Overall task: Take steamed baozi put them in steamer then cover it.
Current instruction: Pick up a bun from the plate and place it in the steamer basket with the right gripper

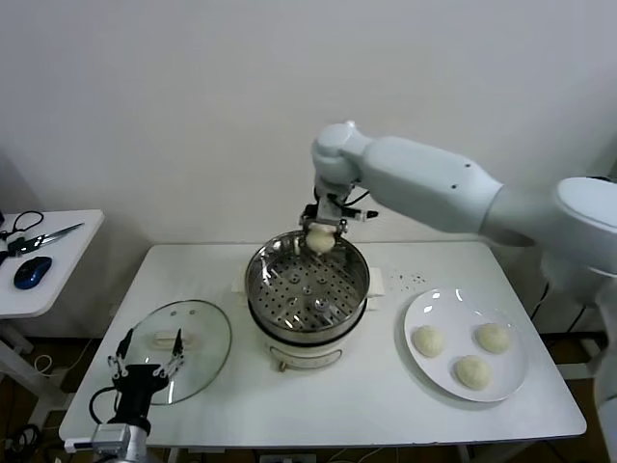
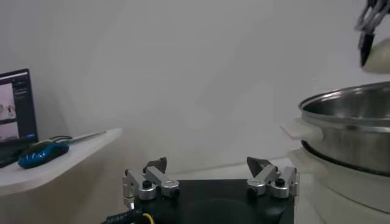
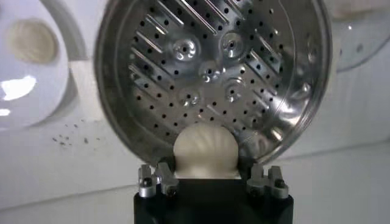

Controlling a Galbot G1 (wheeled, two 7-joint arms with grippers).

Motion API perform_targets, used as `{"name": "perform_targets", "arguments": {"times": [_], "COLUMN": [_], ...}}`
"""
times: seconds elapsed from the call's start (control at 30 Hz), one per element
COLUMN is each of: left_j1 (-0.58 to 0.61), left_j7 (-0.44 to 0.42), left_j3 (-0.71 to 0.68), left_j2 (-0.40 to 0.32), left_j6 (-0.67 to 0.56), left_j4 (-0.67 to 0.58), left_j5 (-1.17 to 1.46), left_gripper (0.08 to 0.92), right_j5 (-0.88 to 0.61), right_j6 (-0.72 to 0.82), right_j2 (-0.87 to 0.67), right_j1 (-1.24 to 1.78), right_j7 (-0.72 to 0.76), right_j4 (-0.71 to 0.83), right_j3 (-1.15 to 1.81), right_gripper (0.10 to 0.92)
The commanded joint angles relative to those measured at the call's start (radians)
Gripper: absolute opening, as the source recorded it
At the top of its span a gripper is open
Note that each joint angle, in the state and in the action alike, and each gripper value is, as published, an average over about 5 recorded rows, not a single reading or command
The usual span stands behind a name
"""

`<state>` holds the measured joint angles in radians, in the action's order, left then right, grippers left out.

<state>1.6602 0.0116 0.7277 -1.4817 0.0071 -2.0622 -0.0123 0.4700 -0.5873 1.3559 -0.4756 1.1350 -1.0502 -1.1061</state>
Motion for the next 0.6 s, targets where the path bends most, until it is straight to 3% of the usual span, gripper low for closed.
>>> {"name": "perform_targets", "arguments": {"times": [0.03,0.43,0.6], "left_j1": [-0.022,-0.044,-0.042], "left_j7": [0.005,0.011,0.012], "left_j3": [0.007,0.007,0.007], "left_j2": [-0.008,-0.025,-0.026], "left_j6": [0.016,0.033,0.032], "left_j4": [-0.006,-0.009,-0.011], "left_j5": [0.002,-0.004,-0.005], "left_gripper": [0.823,0.823,0.823], "right_j5": [0.263,0.277,0.244], "right_j6": [-0.089,-0.095,-0.087], "right_j2": [0.089,0.115,0.101], "right_j1": [0.163,0.209,0.196], "right_j7": [-0.036,-0.048,-0.039], "right_j4": [0.089,0.147,0.126], "right_j3": [0.088,0.101,0.096], "right_gripper": [0.662,0.670,0.726]}}
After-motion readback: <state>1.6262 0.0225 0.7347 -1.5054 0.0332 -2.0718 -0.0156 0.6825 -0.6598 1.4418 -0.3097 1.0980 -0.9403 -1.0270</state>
